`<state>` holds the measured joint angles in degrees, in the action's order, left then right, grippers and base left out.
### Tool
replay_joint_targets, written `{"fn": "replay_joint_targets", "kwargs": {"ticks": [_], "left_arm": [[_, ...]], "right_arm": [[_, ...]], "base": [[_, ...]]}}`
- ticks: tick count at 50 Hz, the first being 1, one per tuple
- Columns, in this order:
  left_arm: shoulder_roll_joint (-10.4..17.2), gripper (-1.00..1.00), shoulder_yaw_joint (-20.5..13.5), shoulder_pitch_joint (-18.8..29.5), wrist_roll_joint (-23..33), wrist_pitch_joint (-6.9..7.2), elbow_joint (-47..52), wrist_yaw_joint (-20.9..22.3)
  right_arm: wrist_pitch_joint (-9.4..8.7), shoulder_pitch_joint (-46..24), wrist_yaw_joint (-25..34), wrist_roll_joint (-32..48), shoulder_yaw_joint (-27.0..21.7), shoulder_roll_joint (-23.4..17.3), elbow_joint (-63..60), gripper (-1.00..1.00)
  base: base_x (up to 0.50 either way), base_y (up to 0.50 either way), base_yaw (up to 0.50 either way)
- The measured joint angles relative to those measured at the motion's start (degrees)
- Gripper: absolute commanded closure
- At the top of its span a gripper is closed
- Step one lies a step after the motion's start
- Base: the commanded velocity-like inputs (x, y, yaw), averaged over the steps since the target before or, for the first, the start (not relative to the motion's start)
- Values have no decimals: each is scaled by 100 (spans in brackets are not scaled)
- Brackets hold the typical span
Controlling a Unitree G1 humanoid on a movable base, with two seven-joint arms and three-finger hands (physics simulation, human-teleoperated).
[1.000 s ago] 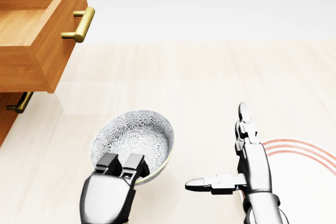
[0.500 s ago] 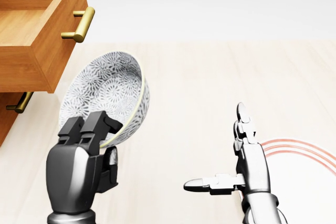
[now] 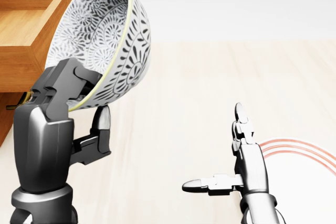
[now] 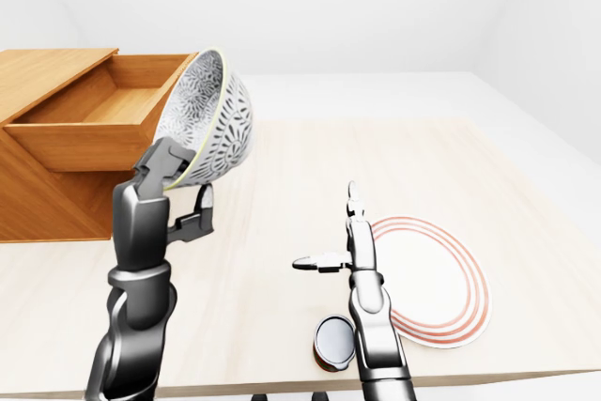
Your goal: Put the bowl on top of the cabinet.
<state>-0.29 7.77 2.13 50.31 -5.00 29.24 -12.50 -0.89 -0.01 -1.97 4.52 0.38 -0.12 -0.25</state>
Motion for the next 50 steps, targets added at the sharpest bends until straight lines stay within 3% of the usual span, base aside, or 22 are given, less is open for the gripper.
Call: {"fn": "replay_joint_targets", "kwargs": {"ticks": [14,24,34,38,47,50], "left_arm": [[182,92,-575,1140,-694,0,678,812],[691,92,-1098,2130,-1191,221,829,1050],[1349,92,-1566,2907,-1551,366,327,897],[1659,92,-1742,3172,-1692,342,-55,724],[2288,92,-1995,3667,-1804,0,-1358,182],[2514,92,-2046,3878,-1794,0,-1928,-41]], "right_arm": [[-14,16,-5,15,27,10,-35,-100],[-36,51,3,20,39,12,-107,-100],[-49,63,10,24,43,13,-138,-100],[-50,67,12,24,44,13,-147,-100],[-31,44,12,26,50,16,-96,-100],[-25,38,13,24,49,16,-81,-100]], "base": [[0,0,0],[0,0,0],[0,0,0],[0,0,0],[0,0,0],[0,0,0]]}}
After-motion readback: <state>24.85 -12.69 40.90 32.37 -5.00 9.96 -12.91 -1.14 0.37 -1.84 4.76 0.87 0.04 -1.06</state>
